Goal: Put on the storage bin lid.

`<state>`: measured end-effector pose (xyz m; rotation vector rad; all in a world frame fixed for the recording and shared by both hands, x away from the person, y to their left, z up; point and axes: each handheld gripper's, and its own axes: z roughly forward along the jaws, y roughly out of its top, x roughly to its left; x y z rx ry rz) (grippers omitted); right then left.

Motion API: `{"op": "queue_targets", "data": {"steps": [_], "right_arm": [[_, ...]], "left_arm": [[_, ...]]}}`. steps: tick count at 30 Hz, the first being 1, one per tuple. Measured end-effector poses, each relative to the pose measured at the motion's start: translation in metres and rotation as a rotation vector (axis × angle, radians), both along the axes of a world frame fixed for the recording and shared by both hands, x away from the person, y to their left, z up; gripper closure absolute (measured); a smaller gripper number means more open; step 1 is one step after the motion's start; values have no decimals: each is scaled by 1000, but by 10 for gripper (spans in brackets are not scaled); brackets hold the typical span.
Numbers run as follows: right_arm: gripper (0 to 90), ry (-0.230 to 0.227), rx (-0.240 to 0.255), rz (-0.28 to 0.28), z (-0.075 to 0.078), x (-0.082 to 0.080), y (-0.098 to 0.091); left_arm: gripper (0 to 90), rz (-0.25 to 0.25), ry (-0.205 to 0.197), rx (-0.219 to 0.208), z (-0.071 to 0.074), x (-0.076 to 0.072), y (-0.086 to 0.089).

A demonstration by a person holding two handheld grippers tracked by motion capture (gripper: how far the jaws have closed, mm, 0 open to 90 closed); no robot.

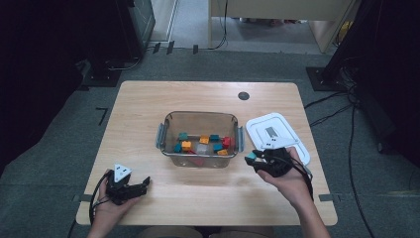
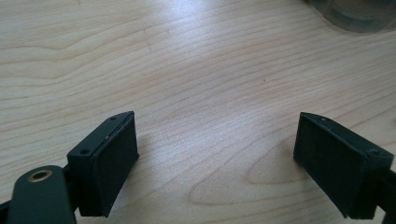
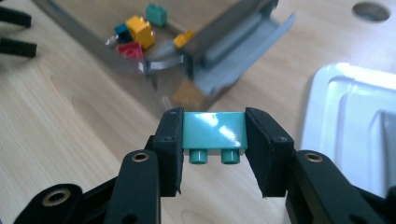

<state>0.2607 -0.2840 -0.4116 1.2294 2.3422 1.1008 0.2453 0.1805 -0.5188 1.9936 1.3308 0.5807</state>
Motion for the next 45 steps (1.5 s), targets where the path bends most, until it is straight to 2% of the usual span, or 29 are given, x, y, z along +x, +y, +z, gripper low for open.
{"op": "queue_targets", "data": {"steps": [9,18,28,34,38,45], "right_arm": [[600,-50,1,8,38,15,9],[600,-70,6,44,56,31,34],[600,-57,12,83,56,48,63],[591,-56,15,87,54,56,73],[488,-54,24,74,54,58,74],[394,-58,27,46,54,50,60]], "left_arm": [[135,0,0,-1,0,0,0],[135,0,0,0,0,0,0],[135,0,-1,-1,0,0,0],[135,0,-1,-1,0,0,0],[135,0,0,-1,0,0,0],[135,0,-1,-1,0,0,0]]}}
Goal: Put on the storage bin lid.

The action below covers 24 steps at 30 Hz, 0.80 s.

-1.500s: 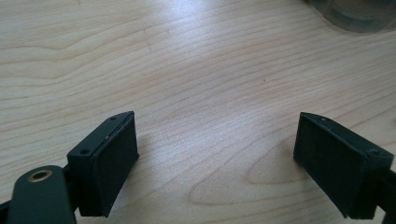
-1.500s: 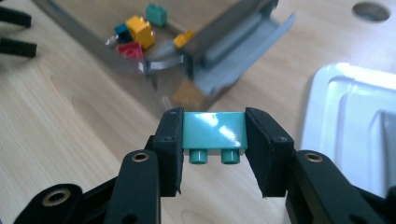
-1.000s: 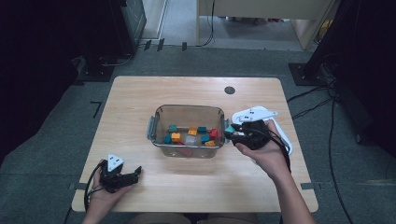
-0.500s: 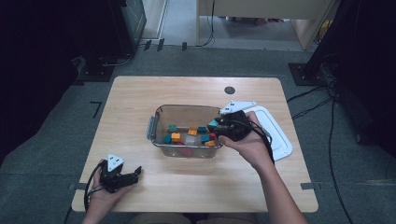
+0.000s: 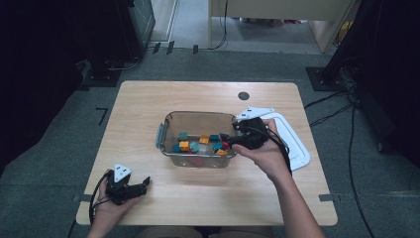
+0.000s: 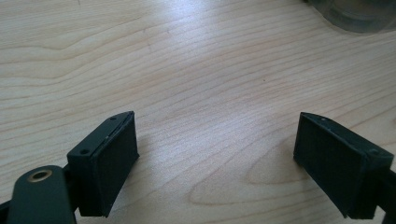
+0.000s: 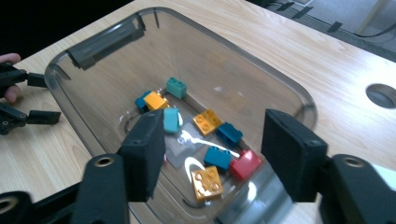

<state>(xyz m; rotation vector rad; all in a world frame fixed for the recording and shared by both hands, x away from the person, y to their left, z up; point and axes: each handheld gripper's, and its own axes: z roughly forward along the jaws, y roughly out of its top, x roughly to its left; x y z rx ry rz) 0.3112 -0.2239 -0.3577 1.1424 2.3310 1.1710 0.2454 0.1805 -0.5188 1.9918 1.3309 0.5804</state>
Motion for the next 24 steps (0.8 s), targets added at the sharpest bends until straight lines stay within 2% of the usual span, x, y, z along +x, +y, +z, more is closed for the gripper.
{"op": "queue_targets", "data": {"steps": [3,8,11,14,24], "right_arm": [[331,6,5,-10,-3,-5,-10],[175,14,3,-36,-10,-15,-24],[132,18,19,-61,-16,-21,-33],[43,28,20,-73,-24,-27,-39],[0,55,15,-125,-42,-40,-56]], "left_arm": [[135,0,0,1,0,0,0],[135,0,0,2,0,0,0],[135,-1,0,3,0,0,0],[135,-2,1,3,0,0,0],[135,5,0,1,0,0,-1]]}}
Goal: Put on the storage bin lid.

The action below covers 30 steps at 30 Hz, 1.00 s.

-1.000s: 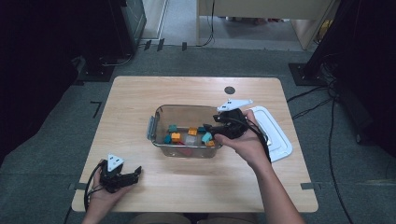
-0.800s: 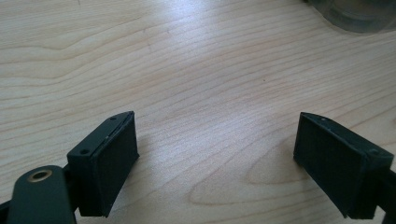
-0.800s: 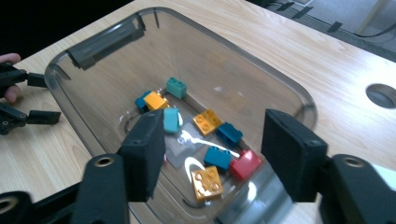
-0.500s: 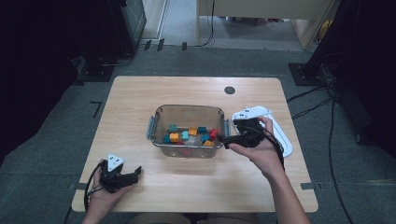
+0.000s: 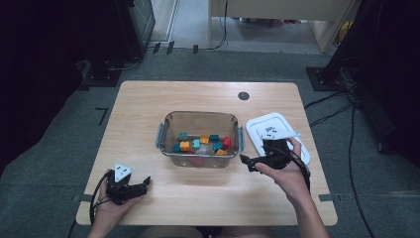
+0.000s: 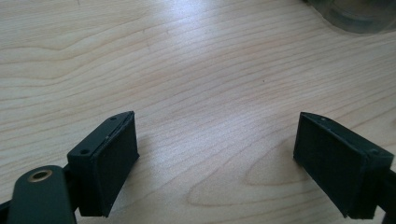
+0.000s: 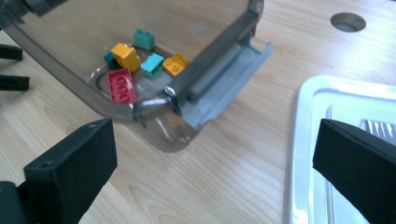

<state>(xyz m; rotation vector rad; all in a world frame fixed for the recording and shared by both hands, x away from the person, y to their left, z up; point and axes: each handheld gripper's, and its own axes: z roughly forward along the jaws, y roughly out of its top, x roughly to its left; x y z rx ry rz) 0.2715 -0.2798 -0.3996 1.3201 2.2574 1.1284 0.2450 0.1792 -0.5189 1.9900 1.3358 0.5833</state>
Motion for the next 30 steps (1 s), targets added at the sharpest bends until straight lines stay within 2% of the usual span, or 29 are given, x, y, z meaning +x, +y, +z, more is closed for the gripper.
{"op": "queue_targets", "data": {"steps": [4,11,16,24,26,30], "right_arm": [[0,1,2,-11,-7,-6,-5],[0,33,-6,-20,-25,-14,-10],[0,29,-4,-43,-34,-17,-18],[76,39,-5,-111,-47,-13,-43],[148,31,-3,-132,-48,-8,-50],[233,10,12,-155,-48,6,-61]], "left_arm": [[135,-1,1,1,0,0,0],[135,-3,1,1,0,0,0],[135,-3,0,1,0,0,0],[135,-3,1,1,0,0,0],[135,-4,0,0,0,0,0],[135,-4,0,0,0,0,0]]}}
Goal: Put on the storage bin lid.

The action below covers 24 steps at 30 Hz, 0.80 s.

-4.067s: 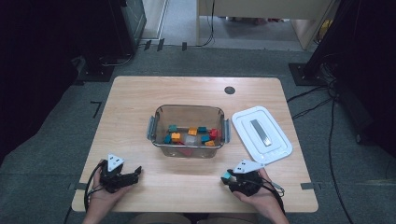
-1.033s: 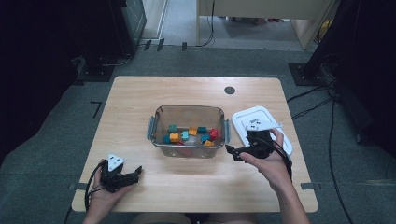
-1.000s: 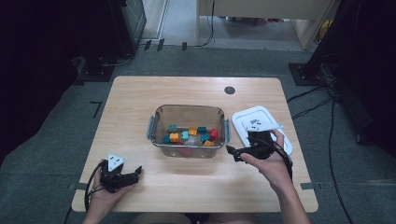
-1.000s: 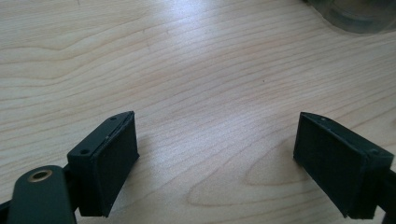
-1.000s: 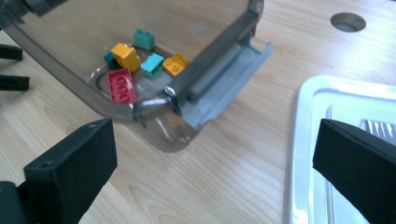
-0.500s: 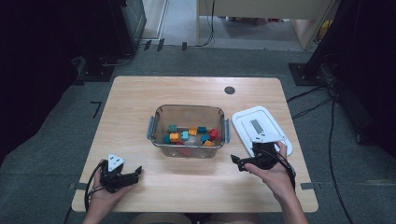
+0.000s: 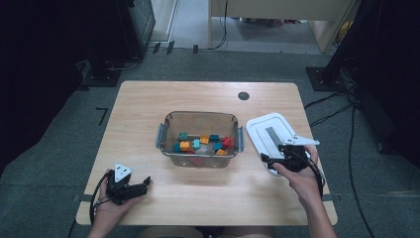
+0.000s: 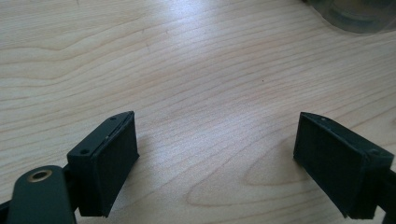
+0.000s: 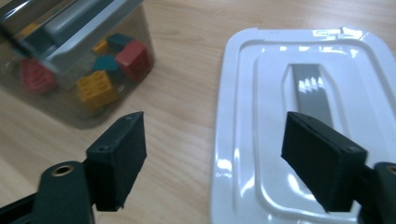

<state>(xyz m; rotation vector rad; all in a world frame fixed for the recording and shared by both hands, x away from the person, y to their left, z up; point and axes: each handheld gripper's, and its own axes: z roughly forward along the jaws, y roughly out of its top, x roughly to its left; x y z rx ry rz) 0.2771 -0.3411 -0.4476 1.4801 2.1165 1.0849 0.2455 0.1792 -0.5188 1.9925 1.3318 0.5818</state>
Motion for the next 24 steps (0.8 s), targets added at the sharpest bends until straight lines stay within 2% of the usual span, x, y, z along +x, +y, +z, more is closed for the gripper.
{"op": "queue_targets", "data": {"steps": [4,8,11,16,24], "right_arm": [[284,-17,-9,-11,-2,14,-3],[313,-17,-39,-22,-5,28,-3],[407,-18,-53,-71,-9,38,-4],[489,-22,-91,-91,-18,51,-8],[547,-11,-80,-118,-33,68,-23]], "left_arm": [[135,0,0,0,0,0,0],[135,-1,2,2,0,0,0],[135,-1,1,2,0,0,0],[135,-1,1,1,0,0,0],[135,-1,1,1,0,0,0]]}}
